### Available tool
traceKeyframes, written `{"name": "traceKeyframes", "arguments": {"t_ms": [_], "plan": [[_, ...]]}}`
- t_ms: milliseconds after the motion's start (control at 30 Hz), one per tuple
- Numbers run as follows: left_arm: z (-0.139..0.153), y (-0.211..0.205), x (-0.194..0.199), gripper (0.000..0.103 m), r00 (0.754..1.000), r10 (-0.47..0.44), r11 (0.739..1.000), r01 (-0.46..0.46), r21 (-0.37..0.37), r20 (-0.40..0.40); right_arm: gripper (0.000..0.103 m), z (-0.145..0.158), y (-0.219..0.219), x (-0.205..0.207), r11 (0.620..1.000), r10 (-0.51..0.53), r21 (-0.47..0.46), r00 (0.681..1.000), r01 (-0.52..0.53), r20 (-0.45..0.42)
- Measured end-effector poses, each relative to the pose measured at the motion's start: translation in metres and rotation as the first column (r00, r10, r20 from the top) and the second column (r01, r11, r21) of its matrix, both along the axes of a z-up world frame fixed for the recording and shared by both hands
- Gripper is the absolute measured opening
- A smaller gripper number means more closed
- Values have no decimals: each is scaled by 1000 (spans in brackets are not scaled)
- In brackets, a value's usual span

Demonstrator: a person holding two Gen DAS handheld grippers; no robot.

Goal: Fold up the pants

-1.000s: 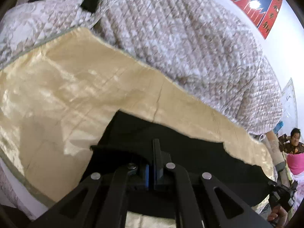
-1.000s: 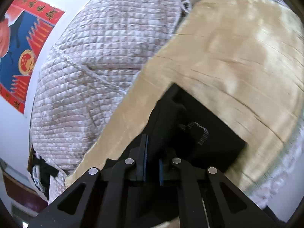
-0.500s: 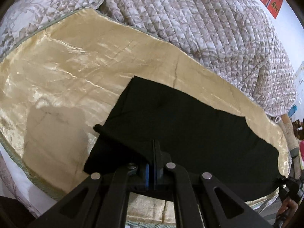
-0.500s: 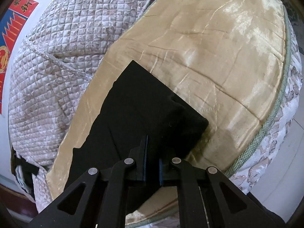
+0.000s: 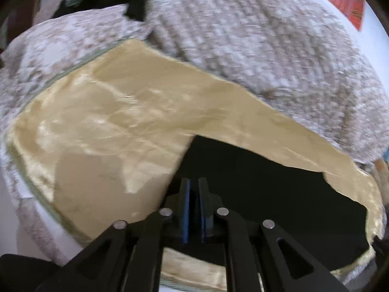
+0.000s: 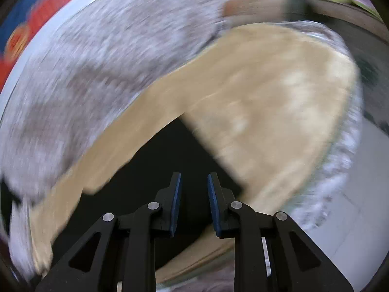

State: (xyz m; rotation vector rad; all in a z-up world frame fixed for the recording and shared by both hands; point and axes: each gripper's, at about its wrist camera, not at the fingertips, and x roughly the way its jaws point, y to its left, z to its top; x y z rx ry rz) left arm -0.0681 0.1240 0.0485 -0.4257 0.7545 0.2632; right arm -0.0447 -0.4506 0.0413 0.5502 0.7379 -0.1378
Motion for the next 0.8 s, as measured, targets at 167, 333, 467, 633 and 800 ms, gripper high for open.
{"name": "traceKeyframes", "arguments": {"t_ms": [167,333,467,633,800], "plan": [[-25,-23,14,10,989,-129,991,126,-39,-77,22,-39,35,28,988,143,-31,974,-151,-177],[-35,-22,22,10,979,-130,991,129,-19,-155,22,-24,20,23,995,74,-63,990,-82,-119],[-29,4,27,10,984,-30,999,23,-44,-174,25,-2,16,34,990,68,-117,995,-76,-75],[-14,34,27,10,994,27,998,-34,-62,-110,25,13,41,59,974,178,-135,982,-184,-58],[-15,16,48,12,983,-171,973,158,-169,-63,25,6,68,97,951,277,-117,956,-288,-97]]}}
